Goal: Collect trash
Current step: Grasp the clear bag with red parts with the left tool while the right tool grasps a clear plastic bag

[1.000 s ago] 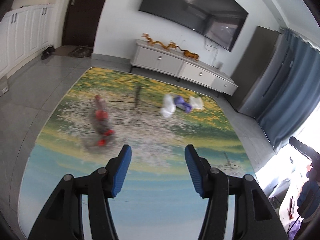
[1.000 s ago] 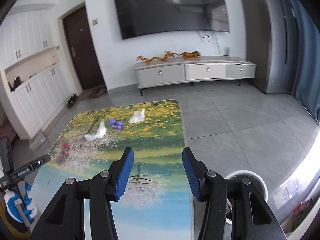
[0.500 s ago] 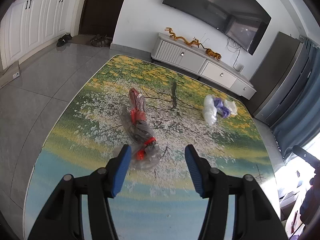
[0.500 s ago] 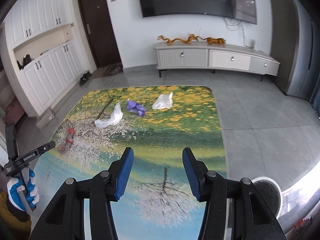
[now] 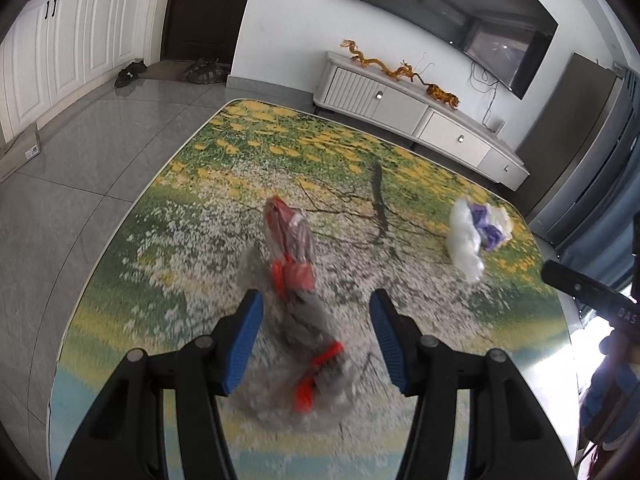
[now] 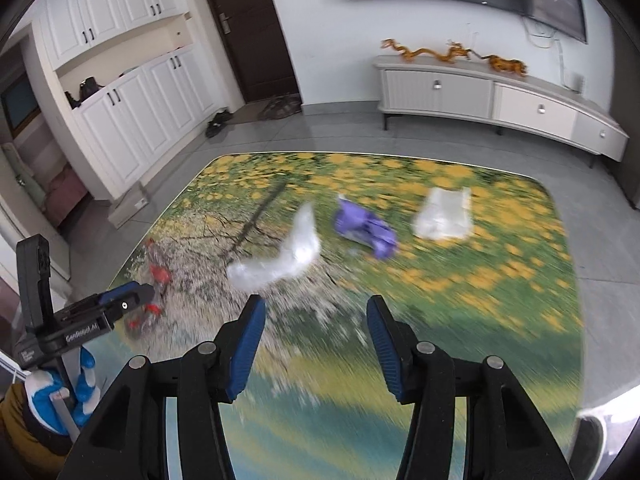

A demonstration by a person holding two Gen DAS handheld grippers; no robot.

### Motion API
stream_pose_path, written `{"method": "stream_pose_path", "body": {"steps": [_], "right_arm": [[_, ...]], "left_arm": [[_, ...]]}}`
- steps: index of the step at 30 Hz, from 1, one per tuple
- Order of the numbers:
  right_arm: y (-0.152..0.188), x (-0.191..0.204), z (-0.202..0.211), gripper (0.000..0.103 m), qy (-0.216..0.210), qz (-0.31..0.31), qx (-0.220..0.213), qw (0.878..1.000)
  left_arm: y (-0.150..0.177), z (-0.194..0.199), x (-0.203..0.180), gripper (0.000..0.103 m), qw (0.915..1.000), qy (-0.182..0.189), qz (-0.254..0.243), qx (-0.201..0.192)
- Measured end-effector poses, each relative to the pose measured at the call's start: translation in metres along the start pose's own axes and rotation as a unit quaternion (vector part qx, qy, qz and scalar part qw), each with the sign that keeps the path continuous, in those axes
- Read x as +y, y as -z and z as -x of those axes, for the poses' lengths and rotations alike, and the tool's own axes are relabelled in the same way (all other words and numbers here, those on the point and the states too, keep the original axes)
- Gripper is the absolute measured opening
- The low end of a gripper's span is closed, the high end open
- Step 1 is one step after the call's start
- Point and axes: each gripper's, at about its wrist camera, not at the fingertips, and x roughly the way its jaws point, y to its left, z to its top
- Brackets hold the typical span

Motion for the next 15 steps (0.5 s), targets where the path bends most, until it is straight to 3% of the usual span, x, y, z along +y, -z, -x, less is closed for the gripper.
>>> {"method": "stream_pose_path", "body": {"steps": [7, 15], "right_arm": [[-0.015, 0.003, -0.051, 0.052, -0.034, -0.008, 0.008, 0.999], [-0.021, 0.000, -0.080, 0.052, -0.040, -0.015, 0.009, 0.999]], "left_arm": [[-0.004, -0.016, 0.001, 0.054, 0.9999, -0.003, -0.010, 0.005], [-0.004, -0.018, -0.003, 0.053, 0.9998, 0.009, -0.019, -0.002]]}}
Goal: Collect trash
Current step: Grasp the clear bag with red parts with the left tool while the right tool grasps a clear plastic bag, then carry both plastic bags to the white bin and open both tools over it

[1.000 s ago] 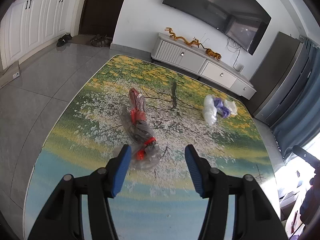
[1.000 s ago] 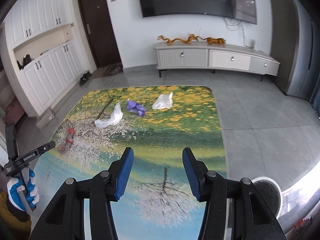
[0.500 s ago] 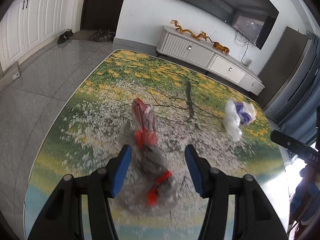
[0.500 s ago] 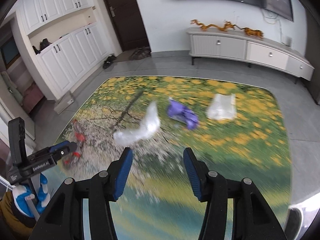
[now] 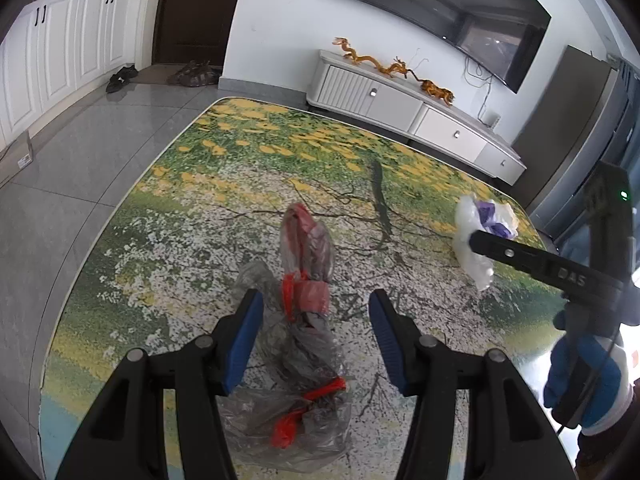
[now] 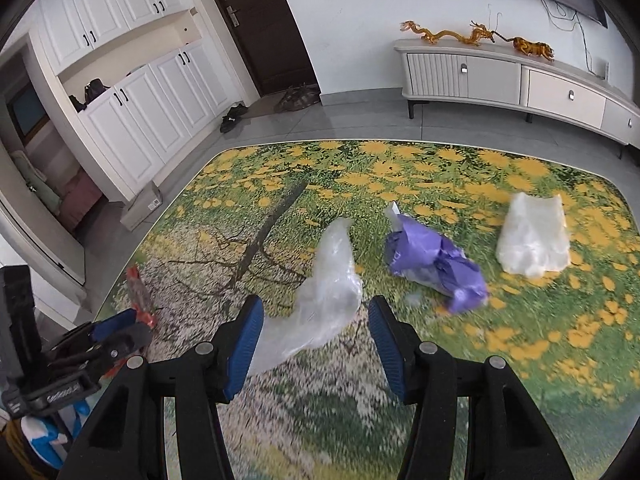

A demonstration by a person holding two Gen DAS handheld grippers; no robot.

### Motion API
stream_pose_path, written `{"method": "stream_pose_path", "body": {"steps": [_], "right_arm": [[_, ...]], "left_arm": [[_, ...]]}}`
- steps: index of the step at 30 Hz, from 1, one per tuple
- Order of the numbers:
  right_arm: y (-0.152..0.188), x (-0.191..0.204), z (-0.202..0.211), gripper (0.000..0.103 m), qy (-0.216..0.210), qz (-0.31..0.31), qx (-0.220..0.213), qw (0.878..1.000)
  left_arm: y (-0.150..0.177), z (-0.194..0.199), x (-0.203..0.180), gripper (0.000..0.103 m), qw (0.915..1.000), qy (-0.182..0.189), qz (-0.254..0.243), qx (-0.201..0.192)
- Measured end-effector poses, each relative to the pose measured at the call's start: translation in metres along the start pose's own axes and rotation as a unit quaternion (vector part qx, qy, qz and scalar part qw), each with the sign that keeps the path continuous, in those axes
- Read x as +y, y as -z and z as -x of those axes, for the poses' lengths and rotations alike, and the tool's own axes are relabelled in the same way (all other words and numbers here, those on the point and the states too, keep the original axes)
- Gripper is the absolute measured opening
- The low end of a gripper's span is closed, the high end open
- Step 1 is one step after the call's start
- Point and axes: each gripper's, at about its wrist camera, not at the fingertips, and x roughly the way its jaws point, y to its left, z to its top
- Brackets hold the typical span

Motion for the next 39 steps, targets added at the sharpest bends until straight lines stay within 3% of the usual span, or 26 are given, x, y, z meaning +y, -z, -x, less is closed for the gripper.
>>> {"method": "stream_pose_path", "body": {"steps": [5, 7, 10, 15, 22, 29, 39], "right_arm": [[0.004, -0.002, -0.010, 0.048, -0.001, -0.002, 0.001, 1.000], [0.004, -0.001, -0.011, 0.038, -0.002, -0.001, 0.001, 1.000], [0.008, -0.002, -0.010, 0.029, -0.009, -0.007, 0.000, 1.000], [0.020, -0.003, 0.008, 0.029, -0.025, -0.018, -0.009, 0.999], [0.045, -0.004, 0.055, 0.029, -0.032, -0.033, -0.028, 0.999], [0.078, -0.006, 0.113, 0.029, -0.012, -0.033, -0.049, 0.998], [0.113, -0.001, 0.178, 0.029, 0.000, -0.041, -0.085, 0.995]], "left_arm": [[0.001, -0.002, -0.006, 0.046, 0.9999, -0.003, -0.015, 0.001], [0.002, -0.003, -0.009, 0.043, 0.9997, -0.006, -0.022, 0.003], [0.002, -0.004, -0.012, 0.038, 0.9995, -0.016, -0.027, 0.003], [0.001, -0.006, -0.011, 0.027, 0.9991, -0.035, -0.023, 0.002], [0.007, 0.003, -0.022, 0.018, 0.9940, -0.100, -0.040, -0.018], [0.024, 0.038, -0.049, 0.017, 0.9949, -0.089, -0.028, -0.038], [0.050, 0.110, -0.123, 0.017, 0.9856, -0.097, -0.088, -0.107]]}}
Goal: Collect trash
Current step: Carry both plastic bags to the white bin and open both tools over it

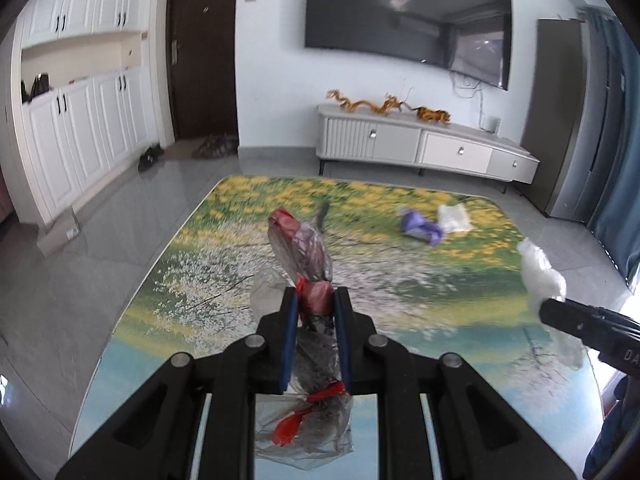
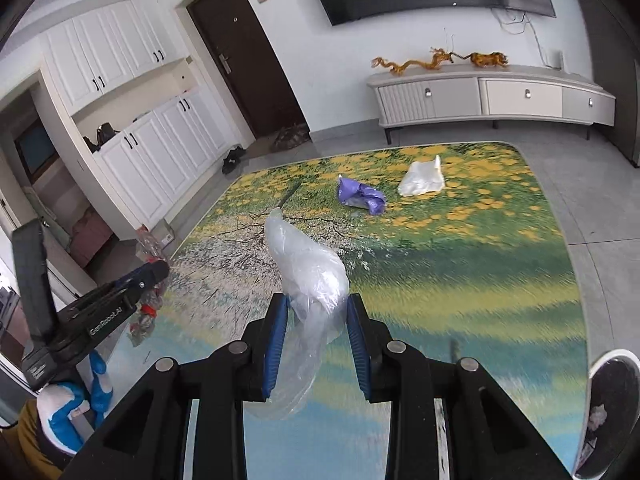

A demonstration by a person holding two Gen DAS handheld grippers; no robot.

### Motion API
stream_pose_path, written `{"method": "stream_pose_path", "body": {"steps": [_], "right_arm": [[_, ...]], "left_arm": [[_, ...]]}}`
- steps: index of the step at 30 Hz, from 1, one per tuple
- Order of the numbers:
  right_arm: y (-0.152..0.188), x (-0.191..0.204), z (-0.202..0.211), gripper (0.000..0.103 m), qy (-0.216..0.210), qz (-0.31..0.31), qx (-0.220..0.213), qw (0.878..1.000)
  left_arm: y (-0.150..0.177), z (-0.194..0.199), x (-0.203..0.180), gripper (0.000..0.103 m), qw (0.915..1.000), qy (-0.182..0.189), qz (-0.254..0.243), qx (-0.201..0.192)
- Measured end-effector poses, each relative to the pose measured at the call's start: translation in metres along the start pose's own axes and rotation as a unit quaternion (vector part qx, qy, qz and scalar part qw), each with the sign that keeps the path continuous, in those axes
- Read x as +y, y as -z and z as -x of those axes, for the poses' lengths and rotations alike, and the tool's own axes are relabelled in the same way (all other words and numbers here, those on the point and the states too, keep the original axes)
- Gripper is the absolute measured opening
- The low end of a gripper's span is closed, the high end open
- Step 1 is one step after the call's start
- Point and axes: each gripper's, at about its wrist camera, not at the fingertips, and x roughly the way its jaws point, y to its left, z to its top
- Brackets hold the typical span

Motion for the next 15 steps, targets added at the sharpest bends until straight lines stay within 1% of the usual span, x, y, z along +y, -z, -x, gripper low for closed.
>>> {"method": "stream_pose_path", "body": {"steps": [8, 15], "right_arm": [[0.011, -0.003, 0.045, 0.029, 0.002, -0.013, -0.034, 0.999], [0.018, -0.016, 0.079, 0.029, 0.008, -0.029, -0.070, 0.997]], "left_arm": [[-0.004, 0.053, -0.037, 0.017, 0.9978, 0.001, -0.043, -0.050], [-0.008, 0.088, -0.071, 0.017, 0.9926, -0.002, -0.083, -0.089]]}}
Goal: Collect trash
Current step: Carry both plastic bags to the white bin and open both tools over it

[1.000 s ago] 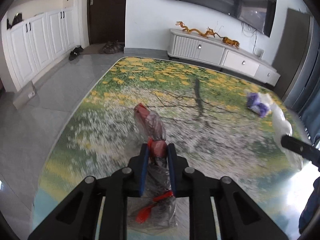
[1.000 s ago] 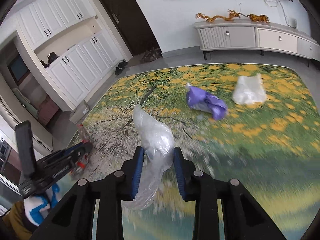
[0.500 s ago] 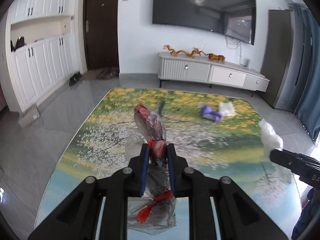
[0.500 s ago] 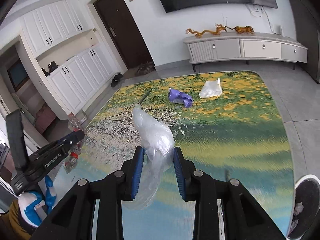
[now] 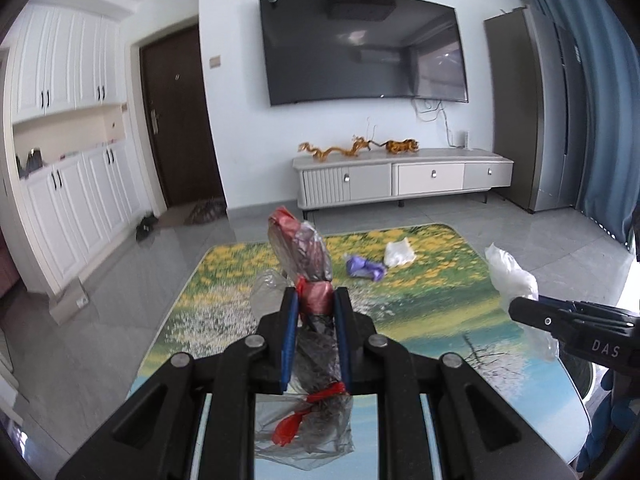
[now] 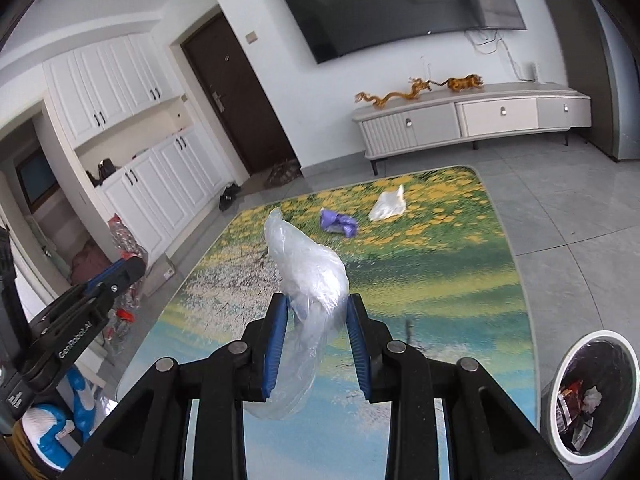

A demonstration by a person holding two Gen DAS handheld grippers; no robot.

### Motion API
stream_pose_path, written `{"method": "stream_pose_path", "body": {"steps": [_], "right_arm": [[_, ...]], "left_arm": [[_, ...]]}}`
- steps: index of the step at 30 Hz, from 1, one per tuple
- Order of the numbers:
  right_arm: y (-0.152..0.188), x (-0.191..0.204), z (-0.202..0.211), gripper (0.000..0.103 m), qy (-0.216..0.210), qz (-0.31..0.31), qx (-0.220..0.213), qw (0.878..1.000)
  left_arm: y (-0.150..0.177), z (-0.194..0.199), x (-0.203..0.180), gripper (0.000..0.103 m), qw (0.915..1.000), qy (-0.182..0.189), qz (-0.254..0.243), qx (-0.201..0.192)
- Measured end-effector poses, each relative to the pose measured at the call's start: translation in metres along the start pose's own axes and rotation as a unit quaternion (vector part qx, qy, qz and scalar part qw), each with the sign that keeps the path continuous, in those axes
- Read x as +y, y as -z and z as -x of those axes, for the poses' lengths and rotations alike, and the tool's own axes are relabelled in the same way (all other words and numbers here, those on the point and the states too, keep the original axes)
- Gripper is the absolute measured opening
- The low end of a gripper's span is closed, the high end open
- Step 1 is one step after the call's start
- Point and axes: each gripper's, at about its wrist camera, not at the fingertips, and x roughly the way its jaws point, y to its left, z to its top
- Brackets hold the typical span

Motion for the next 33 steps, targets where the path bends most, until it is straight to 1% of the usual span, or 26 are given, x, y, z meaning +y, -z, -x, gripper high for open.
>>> {"method": "stream_pose_path", "body": {"steps": [6, 10, 13, 14, 16, 18, 20, 22, 23, 24, 26, 30, 33], "right_arm": [[0.003, -0.023, 0.030, 0.029, 0.014, -0.020, -0.032, 0.999], [0.008, -0.054, 0.049, 0.029, 0.031, -0.049, -0.052, 0.997], [0.015, -0.085, 0.061, 0.029, 0.052, -0.077, -0.064, 0.994], [0.018, -0.096, 0.065, 0.029, 0.061, -0.087, -0.068, 0.992], [0.025, -0.121, 0.074, 0.029, 0.089, -0.106, -0.073, 0.988], [0.034, -0.149, 0.083, 0.029, 0.117, -0.132, -0.077, 0.981], [0.042, -0.174, 0.091, 0.029, 0.150, -0.151, -0.077, 0.974], [0.050, -0.197, 0.097, 0.029, 0.180, -0.169, -0.074, 0.966], [0.055, -0.209, 0.100, 0.029, 0.194, -0.177, -0.070, 0.962], [0.059, -0.221, 0.101, 0.029, 0.210, -0.185, -0.065, 0.958], [0.067, -0.248, 0.102, 0.029, 0.238, -0.201, -0.053, 0.949], [0.082, -0.285, 0.094, 0.030, 0.270, -0.219, -0.021, 0.937], [0.091, -0.311, 0.083, 0.030, 0.283, -0.233, 0.000, 0.931]], "left_arm": [[-0.006, 0.013, -0.032, 0.017, 0.9994, 0.010, -0.032, -0.008], [-0.011, 0.015, -0.066, 0.017, 0.9975, 0.030, -0.064, -0.007], [-0.014, 0.014, -0.101, 0.017, 0.9939, 0.054, -0.096, -0.004], [-0.015, 0.012, -0.117, 0.017, 0.9917, 0.069, -0.109, -0.001], [-0.016, 0.008, -0.140, 0.017, 0.9878, 0.090, -0.127, 0.006], [-0.016, 0.001, -0.171, 0.017, 0.9821, 0.116, -0.148, 0.015], [-0.015, -0.005, -0.204, 0.017, 0.9748, 0.141, -0.171, 0.023], [-0.012, -0.016, -0.236, 0.017, 0.9654, 0.174, -0.190, 0.040], [-0.010, -0.026, -0.257, 0.017, 0.9587, 0.196, -0.197, 0.059], [-0.009, -0.033, -0.269, 0.017, 0.9546, 0.210, -0.199, 0.072], [-0.005, -0.052, -0.299, 0.018, 0.9430, 0.243, -0.200, 0.109], [0.010, -0.088, -0.352, 0.018, 0.9211, 0.288, -0.203, 0.165], [0.020, -0.119, -0.389, 0.018, 0.9031, 0.321, -0.185, 0.216]]}}
